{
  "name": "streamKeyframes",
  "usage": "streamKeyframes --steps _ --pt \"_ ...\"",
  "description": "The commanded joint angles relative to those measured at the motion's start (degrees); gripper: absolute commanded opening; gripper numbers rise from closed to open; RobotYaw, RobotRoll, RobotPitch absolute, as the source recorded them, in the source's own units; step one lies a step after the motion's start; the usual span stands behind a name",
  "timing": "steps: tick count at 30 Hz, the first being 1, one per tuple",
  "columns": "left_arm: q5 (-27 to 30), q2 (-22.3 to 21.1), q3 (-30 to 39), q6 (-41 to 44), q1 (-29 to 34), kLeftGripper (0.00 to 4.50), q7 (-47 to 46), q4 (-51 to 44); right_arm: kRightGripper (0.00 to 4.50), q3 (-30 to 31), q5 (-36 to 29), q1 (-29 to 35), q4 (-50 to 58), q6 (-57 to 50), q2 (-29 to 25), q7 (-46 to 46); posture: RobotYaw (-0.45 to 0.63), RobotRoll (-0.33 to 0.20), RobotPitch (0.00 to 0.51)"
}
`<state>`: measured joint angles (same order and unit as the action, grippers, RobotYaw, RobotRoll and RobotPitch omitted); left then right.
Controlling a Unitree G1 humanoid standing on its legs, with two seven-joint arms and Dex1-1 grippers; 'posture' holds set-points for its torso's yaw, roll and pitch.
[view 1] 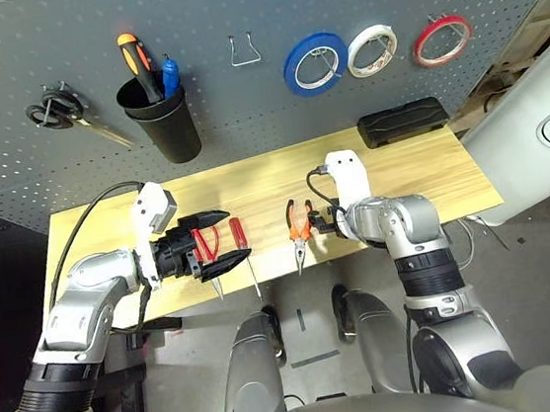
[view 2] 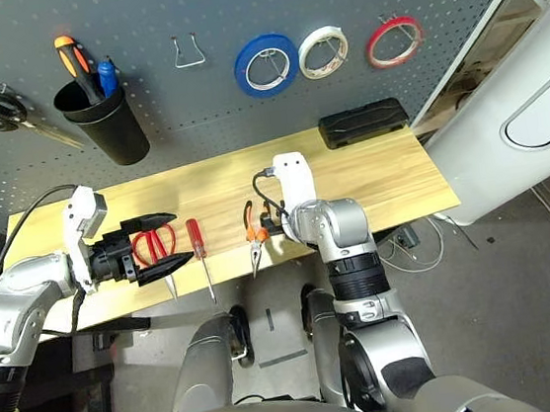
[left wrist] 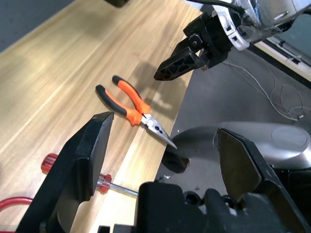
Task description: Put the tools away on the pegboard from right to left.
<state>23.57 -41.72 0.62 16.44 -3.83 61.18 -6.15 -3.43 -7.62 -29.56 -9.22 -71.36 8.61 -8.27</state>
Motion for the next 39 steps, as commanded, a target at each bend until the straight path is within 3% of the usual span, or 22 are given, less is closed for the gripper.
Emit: streamKeyframes --steps 1,10,22,28,39 --pt "-0.96 -0.21 -0.49 0.4 1.95 4.5 -0.58 -1.47 4.48 -2.44 -0.79 -1.01 -3.58 1.62 5.43 -1.68 -0.1 0.0 0.285" --pt "-0.98 -0.85 0.65 -0.51 4.22 4.5 -0.21 -1.2 4.48 -4.12 -5.83 -5.94 -9.37 5.71 9.27 -3.31 -0.08 0.0 0.279" --pt "-1.86 0.15 0.48 -4.23 3.32 4.5 0.42 3.53 4.48 2.23 -11.64 -6.89 -5.93 3.23 5.62 3.78 -0.1 0.0 0.246" --pt "-2.42 0.83 0.15 -6.1 2.06 4.5 0.27 5.7 4.48 3.66 -12.38 -7.47 -7.21 3.07 4.58 5.22 -0.09 0.0 0.223" --pt "-2.32 0.8 1.49 -6.71 3.27 4.5 -1.08 4.69 4.48 6.15 -10.7 -12.34 -20.48 11.01 5.04 7.6 -0.04 0.0 0.197"
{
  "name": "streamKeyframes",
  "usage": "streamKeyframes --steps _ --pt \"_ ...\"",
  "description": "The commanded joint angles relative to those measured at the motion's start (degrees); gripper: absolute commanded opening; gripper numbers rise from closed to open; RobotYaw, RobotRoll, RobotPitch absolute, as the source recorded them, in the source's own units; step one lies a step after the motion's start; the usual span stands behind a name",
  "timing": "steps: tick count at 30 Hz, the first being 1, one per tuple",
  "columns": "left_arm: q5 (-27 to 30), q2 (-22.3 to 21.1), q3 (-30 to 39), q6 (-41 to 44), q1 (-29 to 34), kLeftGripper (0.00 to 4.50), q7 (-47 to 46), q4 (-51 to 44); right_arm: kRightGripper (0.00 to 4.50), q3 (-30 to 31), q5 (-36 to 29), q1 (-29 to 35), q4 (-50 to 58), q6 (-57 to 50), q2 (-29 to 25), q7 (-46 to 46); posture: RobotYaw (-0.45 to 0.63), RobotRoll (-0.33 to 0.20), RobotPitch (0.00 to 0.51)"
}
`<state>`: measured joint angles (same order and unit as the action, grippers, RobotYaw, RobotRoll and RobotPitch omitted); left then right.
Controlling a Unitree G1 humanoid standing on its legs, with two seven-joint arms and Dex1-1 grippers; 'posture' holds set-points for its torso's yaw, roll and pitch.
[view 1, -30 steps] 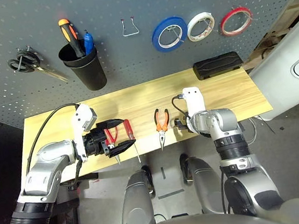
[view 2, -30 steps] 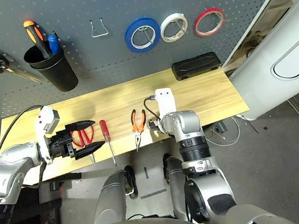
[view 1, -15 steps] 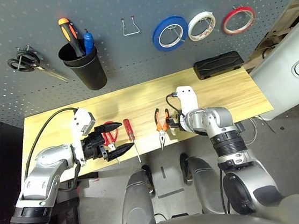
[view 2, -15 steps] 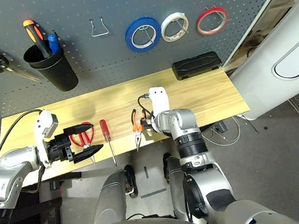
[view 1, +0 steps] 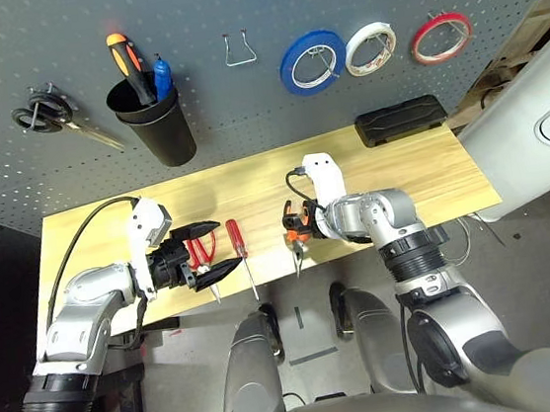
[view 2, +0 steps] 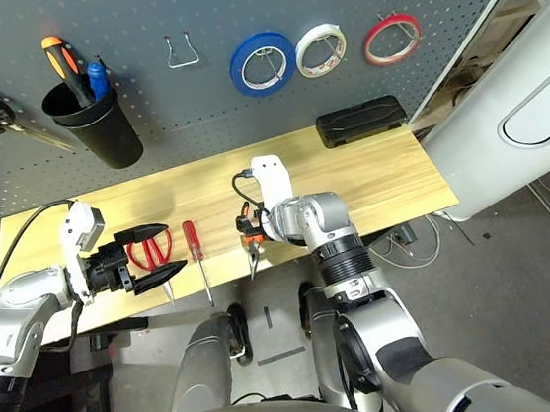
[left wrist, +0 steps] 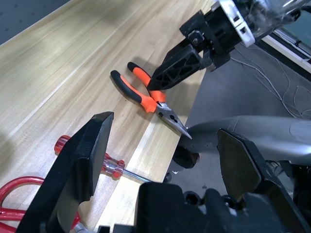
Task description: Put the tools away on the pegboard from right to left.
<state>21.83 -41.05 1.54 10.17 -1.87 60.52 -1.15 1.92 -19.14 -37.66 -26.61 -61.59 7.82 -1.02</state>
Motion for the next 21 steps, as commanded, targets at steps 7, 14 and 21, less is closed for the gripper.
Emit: streamKeyframes --steps 7,14,21 --pt "-0.22 0.09 1.32 0.03 2.94 4.5 -1.44 -2.08 4.48 1.94 1.09 -6.23 -8.1 3.71 5.92 1.16 -0.01 0.0 0.192" --pt "0.45 -0.22 1.86 1.22 4.69 4.5 -2.62 -4.72 4.48 2.78 1.37 -7.19 -10.49 3.84 5.94 1.21 0.0 0.0 0.203" --pt "1.07 -0.59 3.19 2.62 7.56 4.5 -3.27 -8.03 4.48 3.09 2.2 -7.1 -11.99 4.3 6.32 1.15 0.04 0.0 0.22"
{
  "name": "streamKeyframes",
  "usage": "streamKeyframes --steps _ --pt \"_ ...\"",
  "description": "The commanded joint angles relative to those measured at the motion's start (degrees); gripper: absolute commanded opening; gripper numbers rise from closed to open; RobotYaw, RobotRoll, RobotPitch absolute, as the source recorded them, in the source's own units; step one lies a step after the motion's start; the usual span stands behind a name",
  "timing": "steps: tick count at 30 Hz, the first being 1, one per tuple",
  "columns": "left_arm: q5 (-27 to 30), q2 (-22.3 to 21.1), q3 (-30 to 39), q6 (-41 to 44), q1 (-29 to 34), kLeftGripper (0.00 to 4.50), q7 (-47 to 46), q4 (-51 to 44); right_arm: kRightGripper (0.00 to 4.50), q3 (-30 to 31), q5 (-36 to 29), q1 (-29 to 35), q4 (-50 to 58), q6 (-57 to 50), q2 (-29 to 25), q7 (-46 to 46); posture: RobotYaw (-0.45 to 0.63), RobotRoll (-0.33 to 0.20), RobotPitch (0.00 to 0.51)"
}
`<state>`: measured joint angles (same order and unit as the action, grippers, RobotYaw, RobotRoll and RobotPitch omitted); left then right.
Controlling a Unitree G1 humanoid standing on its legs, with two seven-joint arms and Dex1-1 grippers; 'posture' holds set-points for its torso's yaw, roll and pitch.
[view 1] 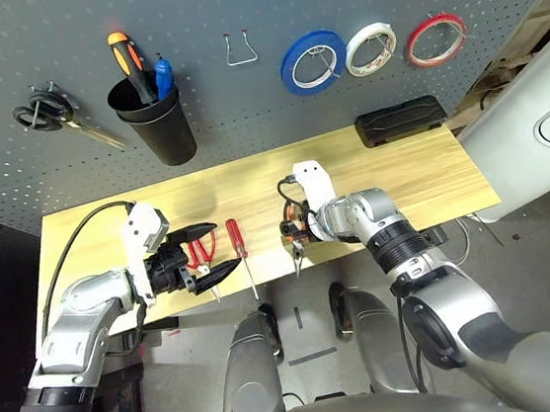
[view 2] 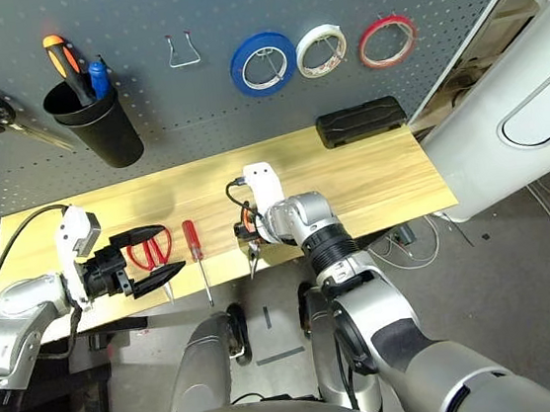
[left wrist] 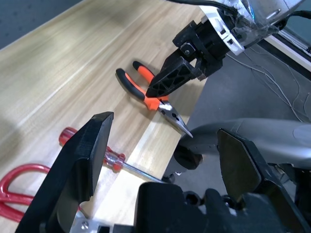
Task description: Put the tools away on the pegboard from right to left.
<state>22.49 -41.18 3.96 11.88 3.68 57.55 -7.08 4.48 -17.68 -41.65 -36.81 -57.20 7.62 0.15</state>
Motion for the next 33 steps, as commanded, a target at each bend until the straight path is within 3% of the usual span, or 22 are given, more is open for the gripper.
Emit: streamKeyframes --steps 1,16,19,24,33 --pt "0.62 -0.51 1.25 1.24 2.71 4.5 -0.52 -2.93 4.48 0.46 0.77 -3.16 -2.06 0.0 6.67 -0.12 0.05 0.0 0.221" --pt "1.92 -0.05 6.47 3.9 11.02 4.5 -3.89 -10.97 4.48 -1.28 2.33 -7.11 -13.56 6.46 7.62 -0.55 0.16 0.0 0.216" --pt "1.96 0.06 6.65 3.91 11.44 4.5 -4.2 -11.37 3.89 -1.75 2.41 -7.59 -15.67 7.77 7.7 -0.54 0.17 0.0 0.21" --pt "2.03 0.2 6.5 3.85 11.15 4.5 -4.89 -11.59 2.27 -1.87 2.7 -8.43 -18.8 9.7 7.5 0.25 0.19 0.0 0.205" --pt "0.58 1.01 3.93 1.45 6.28 4.5 -3.65 -5.92 2.27 -1.3 3.65 -9.35 -16.14 9.82 3.87 1.52 0.1 0.0 0.181"
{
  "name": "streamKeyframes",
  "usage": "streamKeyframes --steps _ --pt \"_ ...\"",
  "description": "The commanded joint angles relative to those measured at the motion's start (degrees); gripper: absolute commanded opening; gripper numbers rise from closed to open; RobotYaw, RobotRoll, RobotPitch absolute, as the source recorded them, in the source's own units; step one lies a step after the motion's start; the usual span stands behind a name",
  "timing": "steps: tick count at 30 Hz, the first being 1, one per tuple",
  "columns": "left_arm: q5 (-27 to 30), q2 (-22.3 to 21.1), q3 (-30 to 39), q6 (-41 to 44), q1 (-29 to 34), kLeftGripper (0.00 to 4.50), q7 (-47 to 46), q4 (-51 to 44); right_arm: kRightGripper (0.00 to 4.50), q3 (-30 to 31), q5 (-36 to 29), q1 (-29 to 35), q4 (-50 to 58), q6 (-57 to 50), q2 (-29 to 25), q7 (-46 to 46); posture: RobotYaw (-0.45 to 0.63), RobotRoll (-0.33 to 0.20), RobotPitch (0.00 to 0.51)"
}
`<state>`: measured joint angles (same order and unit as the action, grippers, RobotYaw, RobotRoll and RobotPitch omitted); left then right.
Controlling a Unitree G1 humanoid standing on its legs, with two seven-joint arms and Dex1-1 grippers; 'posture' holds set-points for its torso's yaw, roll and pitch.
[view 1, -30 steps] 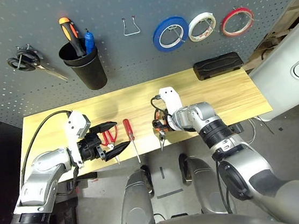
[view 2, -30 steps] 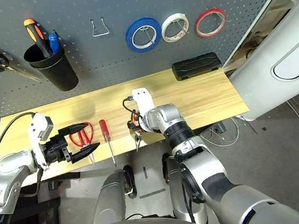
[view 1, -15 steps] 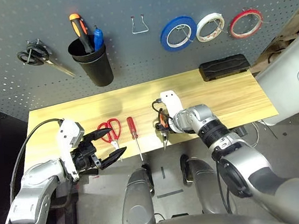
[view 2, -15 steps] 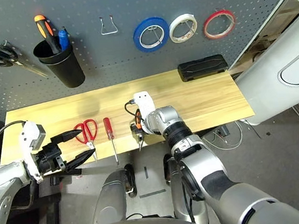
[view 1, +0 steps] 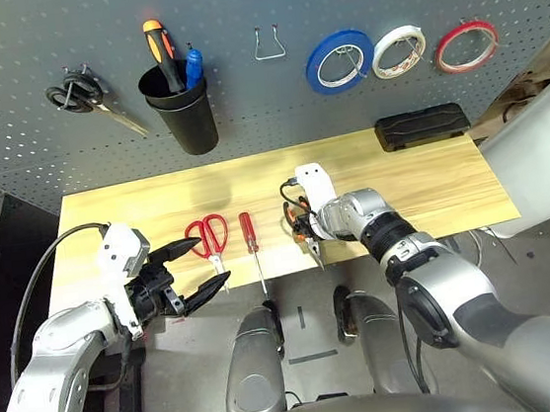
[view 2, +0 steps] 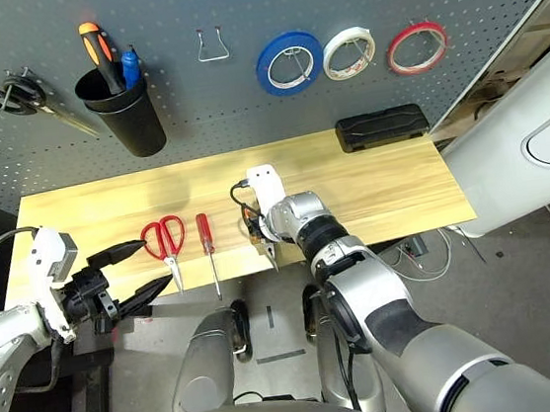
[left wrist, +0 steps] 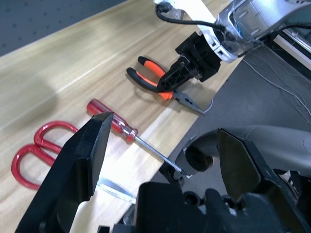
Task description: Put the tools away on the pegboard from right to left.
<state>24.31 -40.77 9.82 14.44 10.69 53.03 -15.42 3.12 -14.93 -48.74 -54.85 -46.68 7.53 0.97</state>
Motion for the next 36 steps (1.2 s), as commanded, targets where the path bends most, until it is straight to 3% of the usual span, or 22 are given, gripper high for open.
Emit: streamKeyframes --steps 1,11,17,24,29,32,36 --pt "-1.54 0.94 -2.8 -1.49 -2.32 4.5 1.08 3.62 2.27 0.62 1.16 -1.76 4.24 -1.73 2.71 1.61 0.09 0.0 0.176" --pt "-2.74 3.44 -6.51 -5.45 -10.92 4.5 2.97 12.18 2.13 4.25 0.06 7.11 36.71 -14.29 -9.7 12.65 -0.02 0.0 0.125" --pt "-0.87 2.99 -4.47 -4.92 -12.91 4.5 3.73 13.8 0.04 2.75 -2.97 12.76 54.65 -20.59 -16.69 17.27 -0.06 0.0 0.109" --pt "0.5 2.61 -1.65 -3.97 -15.51 4.5 3.68 15.21 0.04 0.32 -6.16 14.01 64.38 -25.9 -19.97 19.0 -0.07 0.0 0.097" --pt "0.68 2.6 -1.6 -3.2 -15.47 4.5 4.4 15.6 0.04 1.24 -5.15 14.67 60.83 -24.35 -19.81 18.69 -0.06 0.0 0.096" --pt "0.9 2.36 -1.27 -2.81 -13.74 4.5 4.84 14.74 0.65 -0.35 -4.48 13.74 56.9 -24.57 -16.5 15.99 -0.04 0.0 0.111" --pt "1.39 1.5 -0.68 -1.51 -10.7 4.5 5.38 12.91 2.08 -1.71 -2.72 11.05 48.78 -21.93 -11.93 11.84 -0.02 0.0 0.13"
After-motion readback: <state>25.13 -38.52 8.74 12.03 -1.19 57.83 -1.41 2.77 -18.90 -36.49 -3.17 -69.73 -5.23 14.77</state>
